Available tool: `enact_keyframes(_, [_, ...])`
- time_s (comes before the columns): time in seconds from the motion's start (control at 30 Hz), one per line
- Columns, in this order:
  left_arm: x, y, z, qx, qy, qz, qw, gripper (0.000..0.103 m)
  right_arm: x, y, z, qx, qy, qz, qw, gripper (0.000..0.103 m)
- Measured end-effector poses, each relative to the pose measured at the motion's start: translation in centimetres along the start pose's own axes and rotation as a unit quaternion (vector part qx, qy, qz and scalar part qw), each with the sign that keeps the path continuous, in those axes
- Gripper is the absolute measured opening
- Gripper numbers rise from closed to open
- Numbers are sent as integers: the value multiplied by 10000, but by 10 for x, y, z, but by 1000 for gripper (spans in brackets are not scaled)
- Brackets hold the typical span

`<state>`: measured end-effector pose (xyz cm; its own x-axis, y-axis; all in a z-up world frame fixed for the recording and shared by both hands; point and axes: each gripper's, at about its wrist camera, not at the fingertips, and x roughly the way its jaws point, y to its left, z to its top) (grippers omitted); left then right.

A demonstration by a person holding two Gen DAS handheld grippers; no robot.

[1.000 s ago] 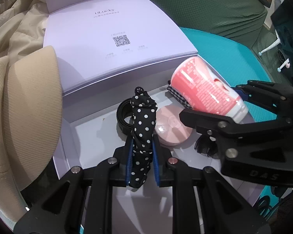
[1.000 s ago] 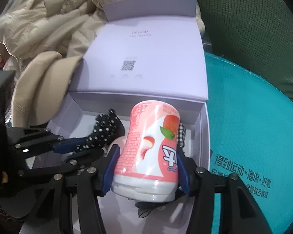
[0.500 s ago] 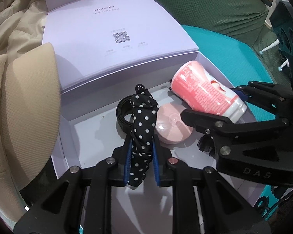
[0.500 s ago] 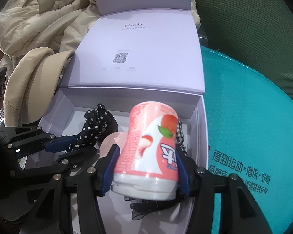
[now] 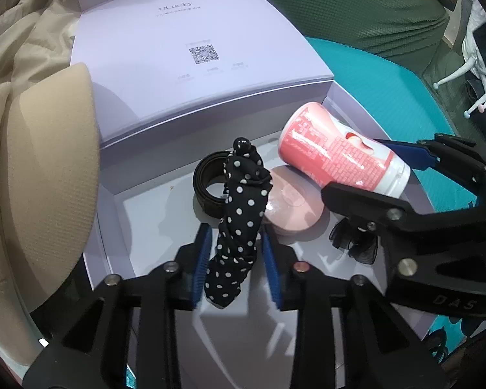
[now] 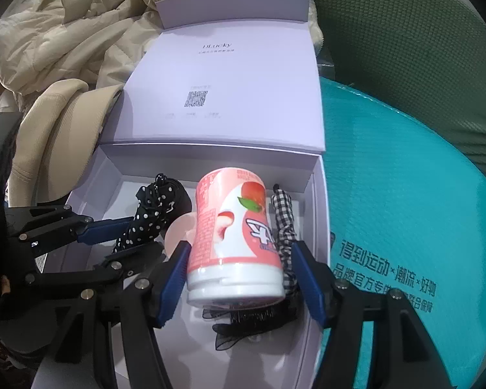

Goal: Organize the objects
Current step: 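Open left tool to release the scrunchie while right tool releases the bottle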

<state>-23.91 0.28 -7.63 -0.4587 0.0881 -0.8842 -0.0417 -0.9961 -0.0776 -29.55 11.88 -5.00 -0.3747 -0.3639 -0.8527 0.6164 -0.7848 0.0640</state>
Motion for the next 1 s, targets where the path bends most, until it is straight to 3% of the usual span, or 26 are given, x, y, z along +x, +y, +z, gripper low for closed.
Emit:
enact_keyframes(0.23, [-6, -4, 0, -41, -171, -48, 9998, 38, -13, 1, -5, 137, -62, -63, 9999, 66])
enact_keyframes(0.43, [-10, -5, 2, -102, -266, -255, 9993, 50, -33, 4, -9, 143, -167, -104, 9997, 68])
enact_keyframes(1.0, [-50, -5, -10, -78, -596, -104, 9981, 53, -88, 6, -13, 182, -534, -199, 9982, 69])
